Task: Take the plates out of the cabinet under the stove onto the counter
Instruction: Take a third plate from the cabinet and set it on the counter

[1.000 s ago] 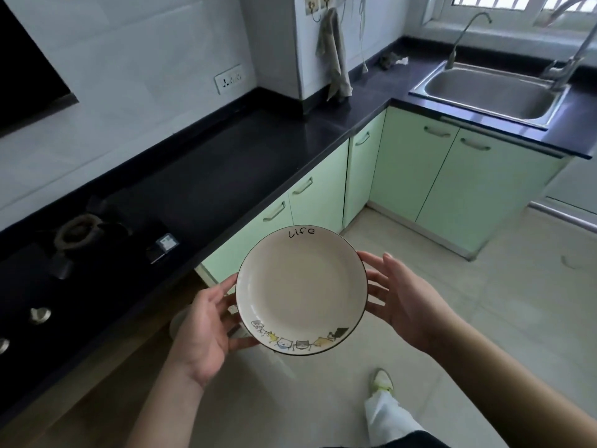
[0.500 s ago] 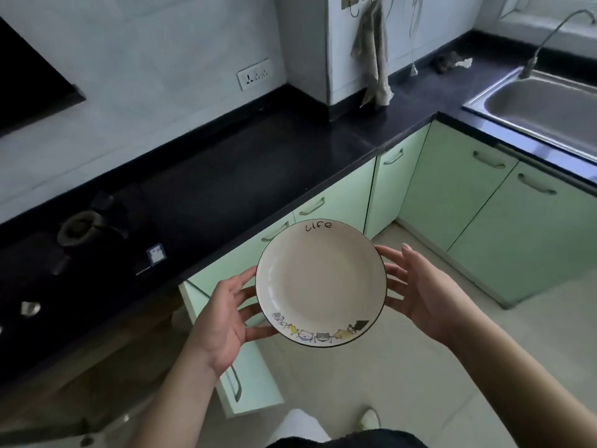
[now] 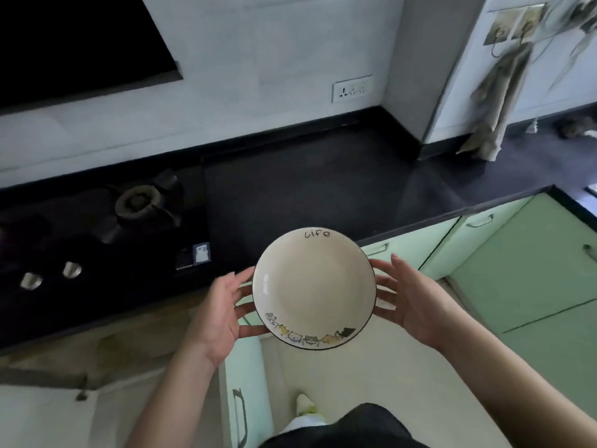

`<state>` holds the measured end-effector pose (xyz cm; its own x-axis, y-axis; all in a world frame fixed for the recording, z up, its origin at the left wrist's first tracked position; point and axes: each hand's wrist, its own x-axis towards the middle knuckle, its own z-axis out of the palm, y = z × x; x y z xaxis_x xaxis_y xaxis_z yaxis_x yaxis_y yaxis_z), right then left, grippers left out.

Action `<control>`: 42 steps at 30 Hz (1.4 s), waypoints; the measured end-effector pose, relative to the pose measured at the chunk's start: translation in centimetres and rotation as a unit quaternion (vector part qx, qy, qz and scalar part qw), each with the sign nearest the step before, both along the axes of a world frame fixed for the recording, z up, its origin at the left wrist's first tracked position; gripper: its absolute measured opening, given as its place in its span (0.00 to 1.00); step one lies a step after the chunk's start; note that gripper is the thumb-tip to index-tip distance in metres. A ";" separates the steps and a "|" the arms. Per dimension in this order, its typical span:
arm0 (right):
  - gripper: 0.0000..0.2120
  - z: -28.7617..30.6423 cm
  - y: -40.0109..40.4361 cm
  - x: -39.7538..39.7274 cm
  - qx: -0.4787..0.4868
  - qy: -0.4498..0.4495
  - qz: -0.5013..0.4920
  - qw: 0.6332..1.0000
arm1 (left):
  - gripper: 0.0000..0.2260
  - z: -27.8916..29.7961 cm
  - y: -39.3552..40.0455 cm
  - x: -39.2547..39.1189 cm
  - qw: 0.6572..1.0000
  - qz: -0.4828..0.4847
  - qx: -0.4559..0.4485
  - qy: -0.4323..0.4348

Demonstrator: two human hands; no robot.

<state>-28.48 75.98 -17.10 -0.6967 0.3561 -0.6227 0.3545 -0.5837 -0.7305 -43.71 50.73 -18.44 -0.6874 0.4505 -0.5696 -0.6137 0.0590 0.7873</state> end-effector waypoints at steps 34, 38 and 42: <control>0.19 -9.6 13.5 -32.7 -0.041 -0.124 0.182 0.975 | 0.18 -8.7 11.1 -22.7 0.972 0.159 -0.115 -0.126; 0.22 -11.3 12.6 -34.6 -0.050 -0.133 0.172 0.975 | 0.16 -9.8 10.4 -24.9 0.973 0.146 -0.123 -0.128; 0.19 -11.9 11.6 -36.5 -0.055 -0.151 0.151 0.975 | 0.15 -10.4 9.9 -27.3 0.976 0.133 -0.125 -0.121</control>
